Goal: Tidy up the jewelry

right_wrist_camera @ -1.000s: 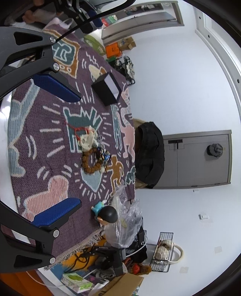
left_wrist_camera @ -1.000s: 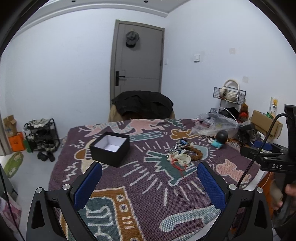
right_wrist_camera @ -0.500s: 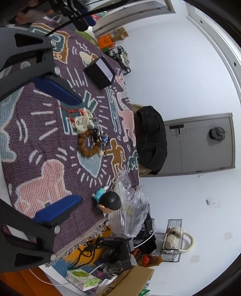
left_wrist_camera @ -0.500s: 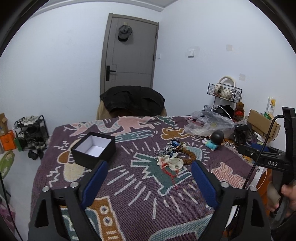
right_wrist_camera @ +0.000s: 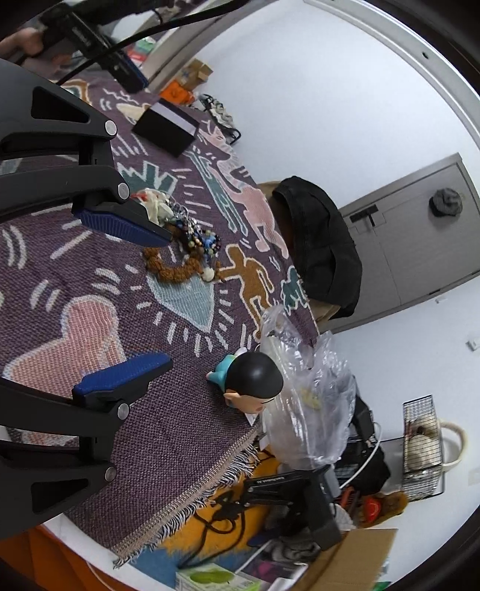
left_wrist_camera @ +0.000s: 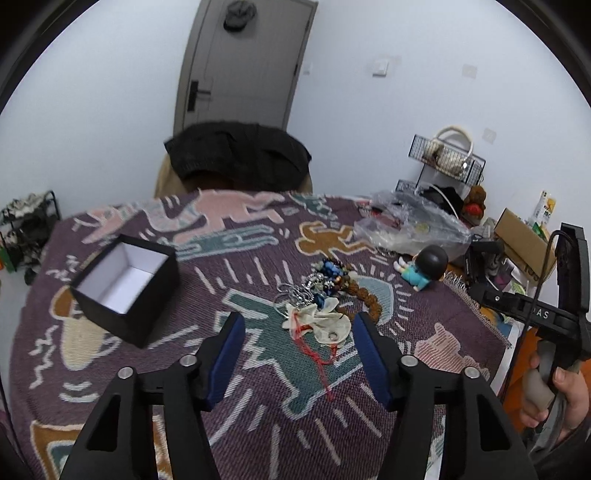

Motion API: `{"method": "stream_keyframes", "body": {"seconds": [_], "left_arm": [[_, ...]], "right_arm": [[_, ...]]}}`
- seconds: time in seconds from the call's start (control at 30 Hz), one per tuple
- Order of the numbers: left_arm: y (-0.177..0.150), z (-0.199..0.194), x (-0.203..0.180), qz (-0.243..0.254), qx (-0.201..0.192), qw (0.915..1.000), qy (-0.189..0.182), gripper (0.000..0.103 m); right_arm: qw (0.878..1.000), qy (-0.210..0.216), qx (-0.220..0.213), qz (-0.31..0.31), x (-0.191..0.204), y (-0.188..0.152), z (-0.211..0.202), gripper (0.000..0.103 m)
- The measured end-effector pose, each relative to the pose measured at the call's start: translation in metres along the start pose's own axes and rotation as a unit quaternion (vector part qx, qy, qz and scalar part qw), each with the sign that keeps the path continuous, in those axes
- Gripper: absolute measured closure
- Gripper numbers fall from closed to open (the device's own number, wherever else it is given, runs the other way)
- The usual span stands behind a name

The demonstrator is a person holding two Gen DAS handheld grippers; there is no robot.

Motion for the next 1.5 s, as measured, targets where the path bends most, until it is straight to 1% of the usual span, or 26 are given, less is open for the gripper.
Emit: {"method": "stream_keyframes", "body": {"seconds": [0.17,0.27,0.4,0.47,0.63,0.7,0.77,0.83,0.9,0.97,1.13,1.23,1.5], "left_arm": [[-0.001,0.038,-0.002,-0.024,0.041,0.9985,-0.026,0.043],[-0.002,0.058,-0.004,-0.031,0.060,0.9972,-0.032,0.043],[-0.006,0.084,-0.007,-0.030,0.086,0.9953,-0.033,0.044],[-0.008,0.097,-0.007,-0.034,0.100,0.9938,-0.033,0.051],[-0.015,0.122,-0.003,-0.039,0.128,0.9905,-0.028,0.053],[-0.019,0.131,-0.002,-0.042,0.139,0.9890,-0.026,0.060],[-0.022,0.141,-0.001,-0.045,0.151,0.9871,-0.031,0.085],[-0.024,0.147,0.000,-0.046,0.156,0.9861,-0.032,0.095],[-0.023,0.148,0.000,-0.044,0.154,0.9864,-0.036,0.100],[-0.019,0.145,-0.001,-0.040,0.147,0.9876,-0.039,0.102],[0.002,0.129,-0.003,-0.037,0.116,0.9913,-0.048,0.102],[0.013,0.121,-0.002,-0.036,0.105,0.9925,-0.051,0.103],[0.037,0.100,-0.006,-0.022,0.074,0.9956,-0.053,0.103]], "right_arm": [[1.000,0.011,0.013,0.011,-0.001,0.000,0.016,0.042],[1.000,0.015,0.020,0.013,-0.001,-0.002,0.025,0.043],[0.999,0.018,0.032,0.014,-0.001,-0.006,0.039,0.043],[0.999,0.018,0.038,0.015,-0.002,-0.008,0.045,0.043],[0.998,0.019,0.051,0.018,-0.007,-0.011,0.056,0.043],[0.998,0.019,0.056,0.021,-0.009,-0.011,0.062,0.043],[0.998,0.022,0.062,0.024,-0.009,-0.012,0.067,0.043],[0.997,0.024,0.067,0.023,-0.007,-0.012,0.072,0.043],[0.997,0.025,0.074,0.021,-0.004,-0.013,0.079,0.043],[0.996,0.028,0.080,0.019,0.000,-0.014,0.085,0.043],[0.994,0.035,0.100,0.015,0.011,-0.017,0.101,0.043],[0.993,0.040,0.108,0.007,0.021,-0.016,0.109,0.043],[0.991,0.024,0.127,-0.029,0.041,-0.015,0.131,0.043]]}}
Point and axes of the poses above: each gripper's, at about its wrist camera, not at the fingertips, and z roughly the way its jaws point, x to its left, y to its top, the point moved 9 cm from there along z, roughly the way its jaws point, and after that the axes turned 9 degrees about -y, right-handed, at the moved point
